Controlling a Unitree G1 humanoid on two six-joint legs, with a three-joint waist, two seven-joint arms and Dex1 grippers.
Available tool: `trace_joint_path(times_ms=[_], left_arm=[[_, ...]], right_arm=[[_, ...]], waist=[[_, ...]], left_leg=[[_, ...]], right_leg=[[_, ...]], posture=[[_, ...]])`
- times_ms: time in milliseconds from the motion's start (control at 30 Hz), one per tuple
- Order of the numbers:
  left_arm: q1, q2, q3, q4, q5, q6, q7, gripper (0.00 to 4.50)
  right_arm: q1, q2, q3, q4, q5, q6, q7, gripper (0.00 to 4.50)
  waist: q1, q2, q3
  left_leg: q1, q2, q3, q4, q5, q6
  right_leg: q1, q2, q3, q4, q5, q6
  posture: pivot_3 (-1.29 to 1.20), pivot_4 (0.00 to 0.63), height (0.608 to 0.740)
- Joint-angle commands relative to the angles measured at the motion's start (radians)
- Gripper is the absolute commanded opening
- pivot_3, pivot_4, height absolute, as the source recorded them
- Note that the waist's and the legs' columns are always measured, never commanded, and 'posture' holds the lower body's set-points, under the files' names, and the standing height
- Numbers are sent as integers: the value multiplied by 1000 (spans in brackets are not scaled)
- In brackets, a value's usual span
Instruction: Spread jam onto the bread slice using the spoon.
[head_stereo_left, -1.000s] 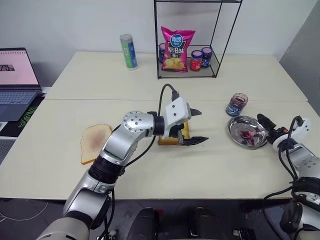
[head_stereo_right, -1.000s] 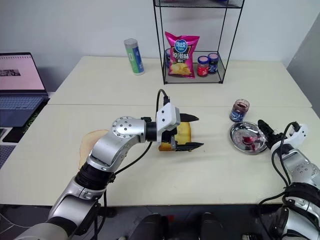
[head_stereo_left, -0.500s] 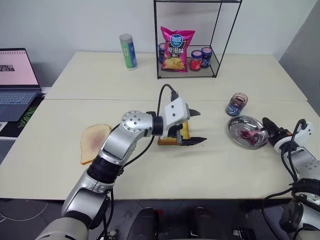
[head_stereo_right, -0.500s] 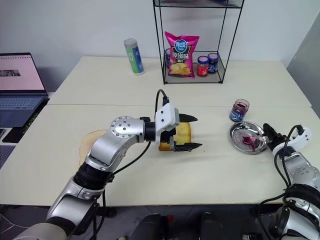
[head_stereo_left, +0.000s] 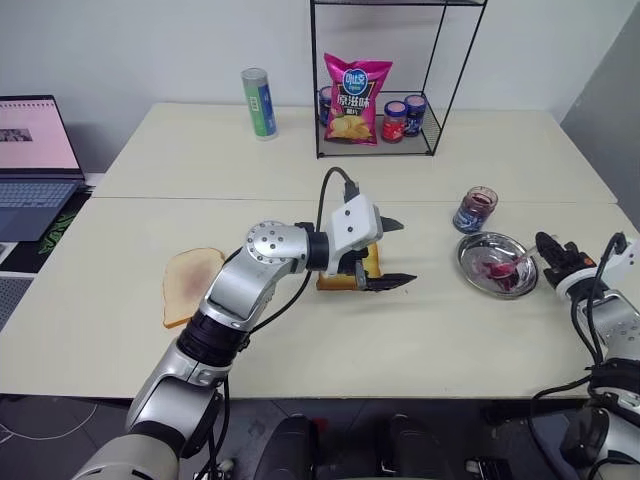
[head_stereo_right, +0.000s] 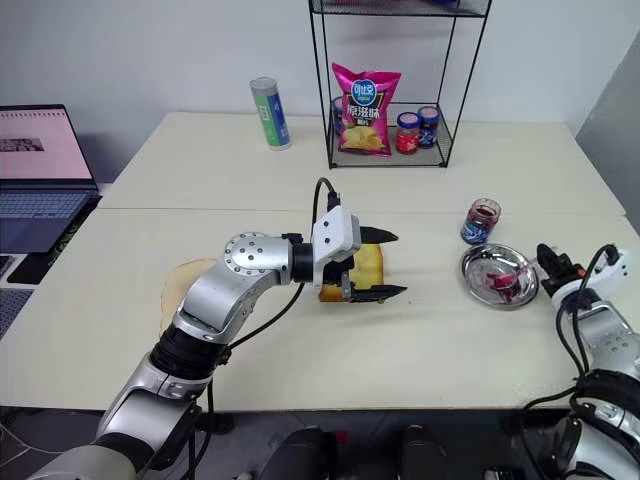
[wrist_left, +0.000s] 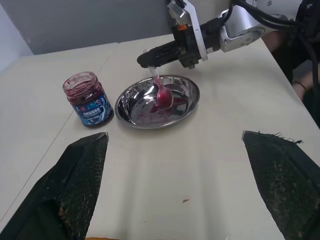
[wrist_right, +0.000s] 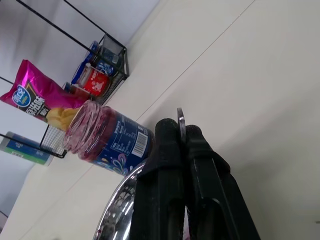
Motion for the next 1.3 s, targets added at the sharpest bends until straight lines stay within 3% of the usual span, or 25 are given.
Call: trace_joint_path(times_ms=[33, 367, 467, 567, 733, 967, 1300], left_arm=[[-4, -8, 13, -24, 0, -30, -1, 4500], [-22, -64, 134, 25, -87, 23, 62, 4500], [-35, -158, 218, 89, -94, -23, 206, 4500], [-27, -184, 201, 94, -78, -34, 213, 4500], [-18, -198, 190, 86, -61, -46, 231, 4500], [0, -182, 192, 47, -62, -24, 241, 4500], [1, -174, 186, 34, -65, -14, 242, 4500]], right_arm=[[5, -20, -11, -155, 57, 45, -10, 71], [-144, 14, 41, -360, 92, 57, -155, 71], [-271, 33, 139, -310, -42, -75, -201, 71], [-376, 41, 252, -189, -200, -239, -179, 71], [-479, 48, 336, 54, -355, -463, -135, 71], [-508, 39, 388, 248, -460, -627, -78, 71], [-482, 64, 419, 286, -528, -702, -60, 71]], waist=[[0, 0, 0], [-10, 1, 0], [-10, 1, 0], [-18, 1, 0], [-14, 1, 0], [-18, 1, 0], [-20, 1, 0]], left_leg=[[0, 0, 0, 0, 0, 0], [0, 1, 1, 0, 0, 0], [0, 1, 1, 0, 0, 0], [0, 0, 4, 0, 0, 1], [-1, 0, 5, -1, 1, 1], [-8, -2, 9, 0, 0, 3], [-7, -1, 11, 0, 0, 3]], right_leg=[[0, 0, 0, 0, 0, 0], [-2, 1, 3, 1, 0, 3], [-2, 1, 2, 0, 0, 3], [-3, 1, 5, 0, 2, 5], [-5, 1, 5, -1, 5, 1], [-12, -1, 8, -1, 6, 1], [-12, -1, 9, 0, 6, 1]], posture=[[0, 150, 740], [0, 150, 740], [0, 150, 740], [0, 150, 740], [0, 150, 740], [0, 150, 740], [0, 150, 740]])
